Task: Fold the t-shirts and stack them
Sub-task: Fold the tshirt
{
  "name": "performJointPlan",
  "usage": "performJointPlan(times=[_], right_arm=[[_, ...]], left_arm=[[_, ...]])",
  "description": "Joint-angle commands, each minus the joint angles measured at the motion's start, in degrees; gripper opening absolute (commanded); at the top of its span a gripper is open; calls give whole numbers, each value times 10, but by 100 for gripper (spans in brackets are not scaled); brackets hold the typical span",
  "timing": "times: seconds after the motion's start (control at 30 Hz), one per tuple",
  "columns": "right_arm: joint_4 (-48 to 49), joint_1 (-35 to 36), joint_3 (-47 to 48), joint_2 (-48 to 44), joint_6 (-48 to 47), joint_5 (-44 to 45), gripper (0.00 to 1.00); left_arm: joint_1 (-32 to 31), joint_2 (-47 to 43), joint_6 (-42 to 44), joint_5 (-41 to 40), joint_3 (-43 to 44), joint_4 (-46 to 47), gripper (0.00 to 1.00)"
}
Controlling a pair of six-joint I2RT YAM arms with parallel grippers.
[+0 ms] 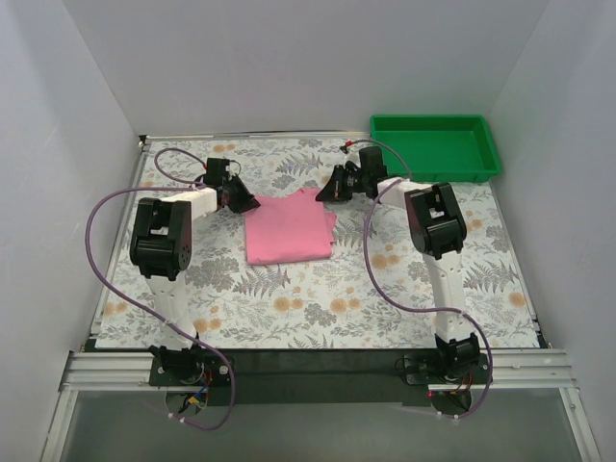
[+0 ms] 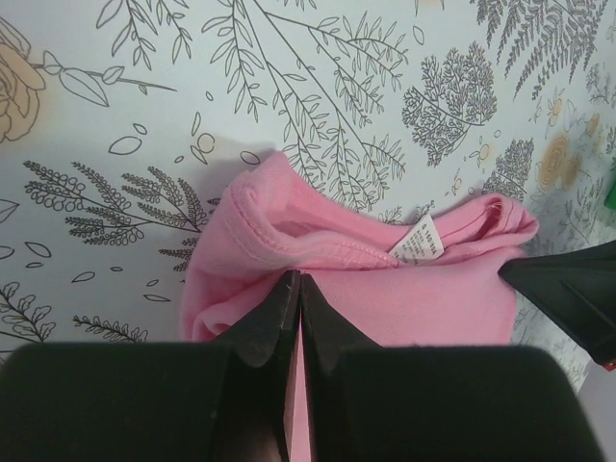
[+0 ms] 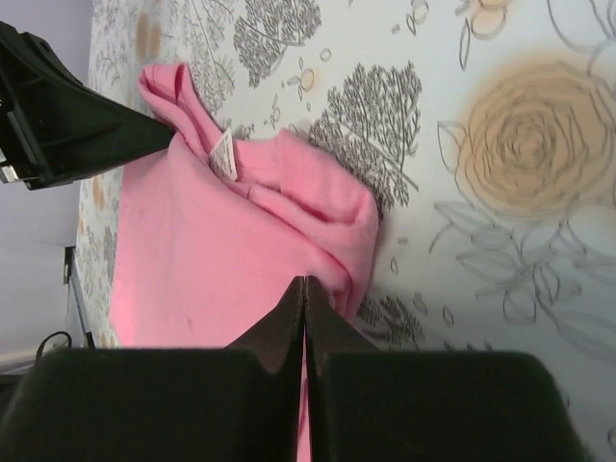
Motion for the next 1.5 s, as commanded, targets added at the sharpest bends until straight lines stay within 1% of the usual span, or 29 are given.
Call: performJointPlan(times=[0.0,0.03,0.07,0.1,0.13,0.17,0.2,0.23,0.3,0.33,0.37,0.43,0.47,0.53,0.57,0.6,0.63,0.7,0.77,0.83,0.9,1.03,1.13,1.23,1.33,1.37,1.4,1.47], right_arm=[[-1,3,-45,-85,-32,41,1],[-16,4,-57,-102,-40,56,2],[-25,6,-80,-121,-59,84,6],[-33,7,-91,-155,-68,98,19],[-57,9,-101,-171,-75,114,27],[-72,11,-115,-185,-93,141,40],[-88,13,-118,-206,-103,155,44],[-129,18,-122,-214,-114,165,47],[-162,24,-123,-228,-147,187,52],[-188,31,-123,-230,-155,193,53],[-199,35,-123,-231,-172,201,54],[-223,50,-121,-229,-184,209,55],[-228,54,-121,-228,-194,223,56],[-246,70,-115,-221,-205,240,57],[-254,74,-112,-219,-206,264,57],[-264,80,-109,-214,-209,275,57],[-267,90,-105,-213,-211,289,60],[-272,100,-102,-210,-212,325,61],[-275,118,-99,-206,-213,356,61],[-280,132,-95,-199,-215,369,62],[-288,139,-88,-184,-213,372,62],[-299,156,-90,-165,-203,404,62],[-304,165,-97,-157,-197,406,62],[-314,170,-98,-152,-196,387,56],[-321,171,-103,-159,-201,363,38],[-324,171,-105,-168,-209,361,22],[-329,169,-109,-174,-219,355,14],[-341,155,-123,-193,-254,358,1]], left_arm=[[5,-42,27,-25,-3,-42,11],[5,-59,31,-29,-6,-48,13],[5,-95,34,-33,-12,-53,16],[4,-114,39,-38,-16,-70,19],[5,-133,41,-46,-28,-80,24],[4,-170,43,-50,-34,-87,27],[4,-188,47,-53,-41,-108,29],[4,-204,50,-60,-50,-121,32],[3,-250,57,-63,-63,-151,33],[2,-266,64,-67,-72,-160,34],[1,-297,69,-69,-90,-168,36],[0,-327,83,-77,-107,-192,38],[-1,-357,87,-77,-127,-198,45],[-2,-387,92,-82,-142,-221,51],[-3,-417,95,-83,-149,-226,55],[-3,-432,96,-83,-163,-239,60],[-3,-446,96,-84,-168,-245,63],[-3,-484,96,-81,-180,-261,66],[-4,-514,97,-76,-190,-270,67],[-4,-537,95,-73,-205,-274,67],[-5,-548,95,-70,-222,-276,67],[-7,-569,96,-68,-232,-284,67],[-10,-579,96,-70,-237,-285,67],[-13,-585,96,-69,-241,-285,67],[-15,-590,97,-69,-245,-284,67],[-15,-592,96,-68,-246,-284,67],[-15,-593,96,-67,-245,-284,67],[-16,-597,96,-65,-246,-283,67]])
